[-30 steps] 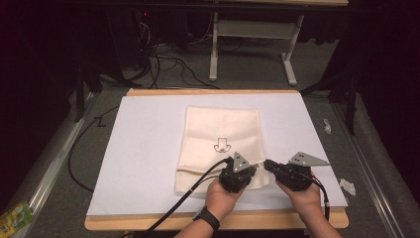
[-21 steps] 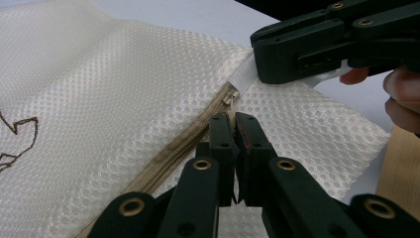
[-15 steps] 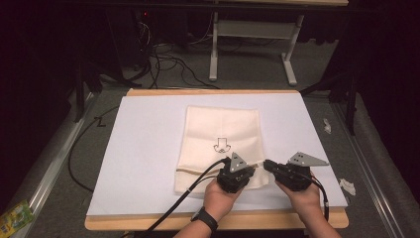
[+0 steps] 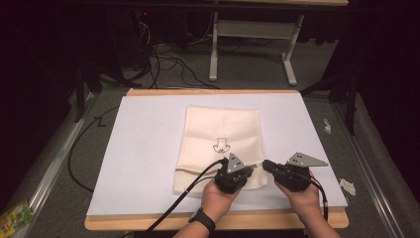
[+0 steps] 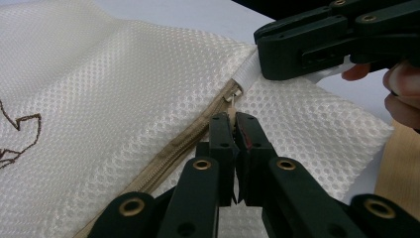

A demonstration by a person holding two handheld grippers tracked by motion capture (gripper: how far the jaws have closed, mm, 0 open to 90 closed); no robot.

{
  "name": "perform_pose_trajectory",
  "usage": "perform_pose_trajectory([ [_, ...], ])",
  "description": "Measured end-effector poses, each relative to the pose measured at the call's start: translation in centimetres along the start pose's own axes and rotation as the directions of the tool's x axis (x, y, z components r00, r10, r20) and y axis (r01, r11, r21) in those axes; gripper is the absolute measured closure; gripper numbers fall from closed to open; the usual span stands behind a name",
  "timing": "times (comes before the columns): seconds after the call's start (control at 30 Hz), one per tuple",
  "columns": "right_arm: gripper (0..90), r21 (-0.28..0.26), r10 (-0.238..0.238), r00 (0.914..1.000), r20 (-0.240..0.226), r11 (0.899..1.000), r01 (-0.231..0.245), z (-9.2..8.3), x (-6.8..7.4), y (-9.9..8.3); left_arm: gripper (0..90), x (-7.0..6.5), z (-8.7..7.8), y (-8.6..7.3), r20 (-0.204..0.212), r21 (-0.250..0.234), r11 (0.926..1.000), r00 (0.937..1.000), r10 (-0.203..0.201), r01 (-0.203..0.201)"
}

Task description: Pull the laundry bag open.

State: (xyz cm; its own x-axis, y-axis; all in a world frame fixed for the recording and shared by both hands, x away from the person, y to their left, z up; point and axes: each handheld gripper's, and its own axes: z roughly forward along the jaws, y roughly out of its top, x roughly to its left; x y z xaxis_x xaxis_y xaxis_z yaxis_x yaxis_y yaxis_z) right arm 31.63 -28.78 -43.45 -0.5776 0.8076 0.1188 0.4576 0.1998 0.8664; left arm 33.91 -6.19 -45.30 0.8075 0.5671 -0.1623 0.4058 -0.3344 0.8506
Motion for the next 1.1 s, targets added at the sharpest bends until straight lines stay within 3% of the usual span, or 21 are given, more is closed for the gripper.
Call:
perform_pose_trajectory([
  [0.03,85.0,0.002,-0.001,1.0,0.002,1.0,0.001,0.0,0.0,0.0,86.9,0.1,-0.1,-0.1,0.001,-0.001,1.0,1.0,-0.002,0.002],
  [0.1,85.3,0.001,0.0,0.9998,0.021,1.0,0.0,-0.1,0.0,0.0,90.0,0.4,-0.2,-0.2,-0.047,0.013,0.9999,0.9989,-0.008,0.008],
  [0.13,85.4,-0.007,0.0,0.9992,0.041,1.0,0.0,-0.2,-0.2,0.1,90.0,1.0,-0.3,-0.5,-0.047,0.012,0.9992,0.9982,-0.036,0.037],
  [0.23,85.4,-0.042,0.054,0.9966,0.062,0.998,-0.051,-1.4,-1.8,0.0,90.0,3.0,-1.1,-1.6,-0.069,0.014,0.9938,0.9917,-0.109,0.11],
  [0.33,85.4,-0.051,0.09,0.9935,0.069,0.995,-0.087,-2.1,-3.2,-0.5,90.0,3.7,-1.9,-2.2,-0.086,0.016,0.9924,0.989,-0.12,0.122],
  [0.4,85.4,-0.062,0.11,0.9918,0.065,0.992,-0.106,-2.4,-3.4,-0.5,90.0,3.6,-2.1,-2.2,-0.083,0.008,0.9928,0.9895,-0.118,0.119],
  [0.6,85.4,-0.06,0.08,0.9955,0.051,0.995,-0.076,-2.0,-2.6,-0.2,90.0,2.3,-1.9,-1.3,-0.052,-0.011,0.9972,0.9958,-0.075,0.075],
  [0.77,85.4,-0.058,0.065,0.9973,0.034,0.996,-0.063,-1.7,-2.2,-0.2,90.0,1.0,-1.0,-0.7,0.013,-0.021,0.9988,0.9989,-0.045,0.045],
  [0.87,85.3,-0.053,0.06,0.998,0.023,0.997,-0.058,-1.5,-1.8,-0.2,75.8,0.5,-0.3,-0.2,0.046,-0.03,0.9985,0.9979,-0.045,0.047],
  [1.0,85.4,-0.051,0.049,0.9988,0.007,0.998,-0.048,-1.4,-1.4,-0.1,62.4,0.0,0.8,0.4,0.037,-0.029,0.999,0.9988,-0.031,0.032],
  [1.1,85.4,-0.052,0.044,0.999,-0.003,0.998,-0.044,-1.3,-1.3,0.0,60.7,0.0,1.2,0.7,0.031,-0.038,0.9985,0.9988,-0.038,0.039],
])
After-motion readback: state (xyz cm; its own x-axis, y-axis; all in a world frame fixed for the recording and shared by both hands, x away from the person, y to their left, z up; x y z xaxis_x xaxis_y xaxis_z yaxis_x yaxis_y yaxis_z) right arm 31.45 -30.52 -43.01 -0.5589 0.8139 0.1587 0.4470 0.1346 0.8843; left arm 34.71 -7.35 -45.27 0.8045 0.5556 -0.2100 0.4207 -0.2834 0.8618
